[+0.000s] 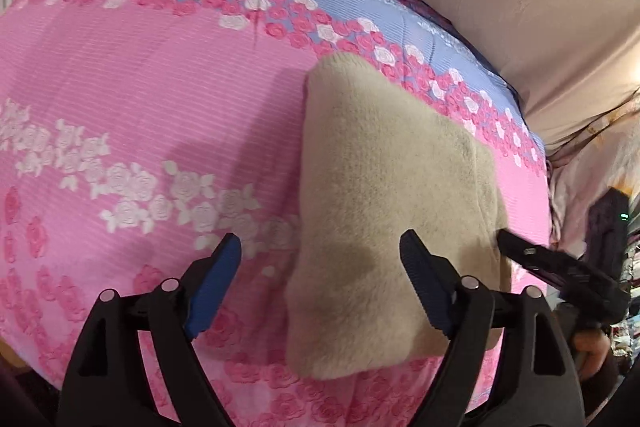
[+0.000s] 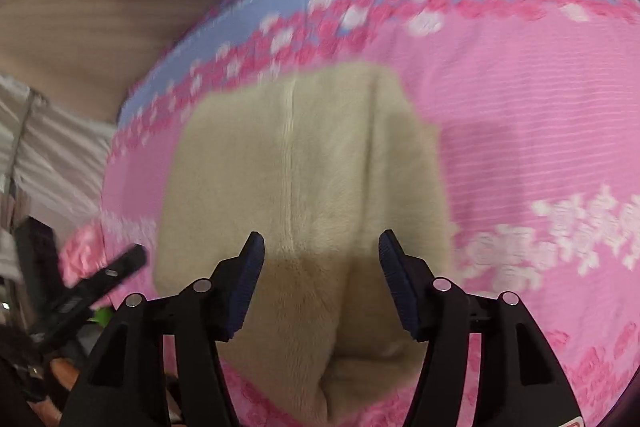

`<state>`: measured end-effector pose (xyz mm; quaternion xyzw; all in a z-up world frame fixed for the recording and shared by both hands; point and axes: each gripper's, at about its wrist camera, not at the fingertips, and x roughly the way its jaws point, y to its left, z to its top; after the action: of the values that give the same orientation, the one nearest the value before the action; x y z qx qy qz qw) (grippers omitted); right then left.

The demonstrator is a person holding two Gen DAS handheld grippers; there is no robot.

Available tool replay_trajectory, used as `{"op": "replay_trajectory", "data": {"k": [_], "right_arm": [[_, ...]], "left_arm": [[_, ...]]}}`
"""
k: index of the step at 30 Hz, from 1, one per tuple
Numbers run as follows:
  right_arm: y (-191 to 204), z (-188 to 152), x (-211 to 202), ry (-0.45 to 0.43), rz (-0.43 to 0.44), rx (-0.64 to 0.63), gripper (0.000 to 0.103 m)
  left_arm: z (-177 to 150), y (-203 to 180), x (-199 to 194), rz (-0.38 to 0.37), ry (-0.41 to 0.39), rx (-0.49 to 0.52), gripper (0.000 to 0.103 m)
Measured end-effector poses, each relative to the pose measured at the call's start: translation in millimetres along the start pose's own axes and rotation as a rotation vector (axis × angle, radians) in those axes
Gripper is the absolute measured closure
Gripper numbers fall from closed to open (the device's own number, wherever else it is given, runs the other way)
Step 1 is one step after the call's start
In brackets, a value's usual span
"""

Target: Fold small clothes

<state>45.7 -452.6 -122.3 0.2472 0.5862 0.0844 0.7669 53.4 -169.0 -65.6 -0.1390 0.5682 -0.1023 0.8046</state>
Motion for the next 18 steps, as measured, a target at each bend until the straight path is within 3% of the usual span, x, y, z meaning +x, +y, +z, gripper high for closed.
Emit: {"op": "replay_trajectory", "data": {"k": [1,6,8,10,12,13,15,18], "right_arm": [[2,-2,9,0.018,0.000,-0.013,0.091],[33,6,-46,-0.178,-0.003,-0.120,0.093],[24,10,-35,-0.157,-0.041,-0.144,0.088],[5,11,-6,-0.050,-0.117,-0.136,0.085],[-2,1,-16,-0.076,-0.061,-0.076,0.082],[0,-4,-28,-0.115,-0.047,-0.069,0.080],[-1,-20,-52,-0.159,-0.037,-0.051,0.066],[-16,-54,-63,-0.110,0.001,0.017,0.054]], "left_arm": [[-1,5,-3,-0.002,-0.003,-0.013,0.024],[-10,22,-25,-0.053,-0.013,-0.066,0.020],[-18,21,-22,-0.104,0.017,-0.029,0.017],[-34,15,-16,-0.124,0.069,0.058,0.017],[-54,7,-5,-0.091,0.136,0.186,0.017],[-64,5,-3,-0.055,0.136,0.244,0.017],[-77,-1,1,-0.013,0.119,0.328,0.017],[-82,-15,6,0.017,0.062,0.393,0.017]]}}
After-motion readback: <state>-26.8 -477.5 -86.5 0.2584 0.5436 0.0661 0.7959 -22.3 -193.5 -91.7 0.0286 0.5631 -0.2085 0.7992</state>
